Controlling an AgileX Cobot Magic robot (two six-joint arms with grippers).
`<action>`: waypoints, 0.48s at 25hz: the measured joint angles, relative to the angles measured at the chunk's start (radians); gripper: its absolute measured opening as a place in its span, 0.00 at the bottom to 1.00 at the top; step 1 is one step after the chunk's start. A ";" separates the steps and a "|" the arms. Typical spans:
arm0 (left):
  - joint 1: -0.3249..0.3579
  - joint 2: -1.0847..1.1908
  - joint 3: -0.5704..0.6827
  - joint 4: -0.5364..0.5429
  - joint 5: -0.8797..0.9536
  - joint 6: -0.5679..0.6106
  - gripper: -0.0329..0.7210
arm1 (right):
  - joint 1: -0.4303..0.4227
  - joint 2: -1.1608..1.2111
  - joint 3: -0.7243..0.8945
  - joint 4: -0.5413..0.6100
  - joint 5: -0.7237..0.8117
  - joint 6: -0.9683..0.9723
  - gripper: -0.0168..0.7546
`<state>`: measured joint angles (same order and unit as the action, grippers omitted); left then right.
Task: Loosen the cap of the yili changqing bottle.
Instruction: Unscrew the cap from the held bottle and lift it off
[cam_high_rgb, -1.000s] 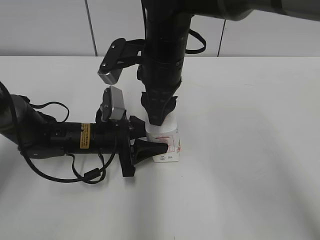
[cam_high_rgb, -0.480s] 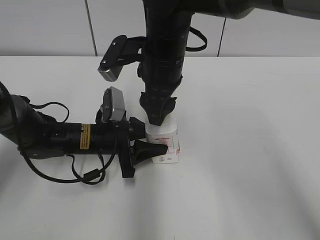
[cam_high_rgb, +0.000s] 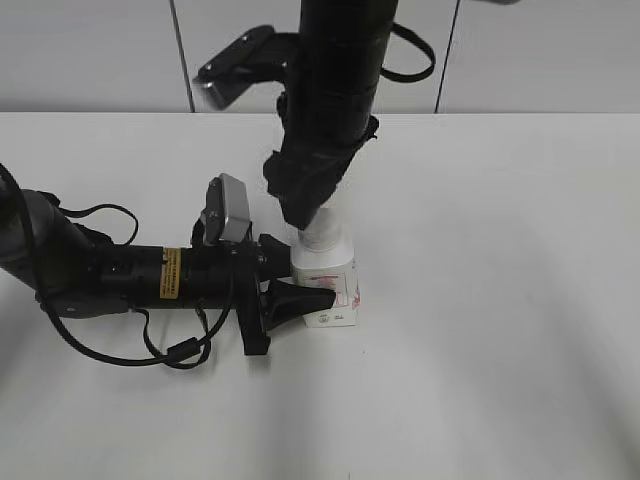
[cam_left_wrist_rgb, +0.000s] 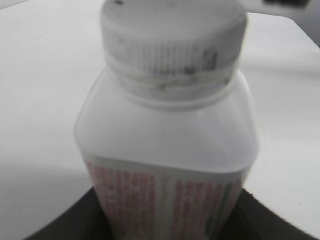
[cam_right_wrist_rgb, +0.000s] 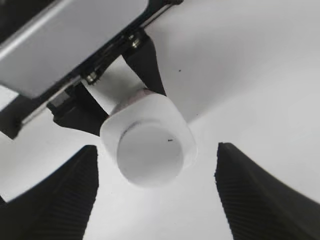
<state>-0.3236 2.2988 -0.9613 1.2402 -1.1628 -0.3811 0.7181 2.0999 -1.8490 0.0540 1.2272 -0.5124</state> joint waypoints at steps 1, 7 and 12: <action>0.000 0.000 0.000 0.000 0.000 0.000 0.48 | 0.000 -0.015 0.000 0.005 0.000 0.050 0.77; 0.000 0.000 0.000 0.000 0.000 0.000 0.48 | 0.000 -0.059 -0.002 0.011 0.000 0.568 0.77; 0.000 0.000 0.000 0.000 0.000 0.000 0.48 | 0.000 -0.058 0.003 0.022 0.000 0.824 0.77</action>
<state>-0.3236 2.2988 -0.9613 1.2402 -1.1628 -0.3811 0.7181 2.0417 -1.8458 0.0760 1.2272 0.3116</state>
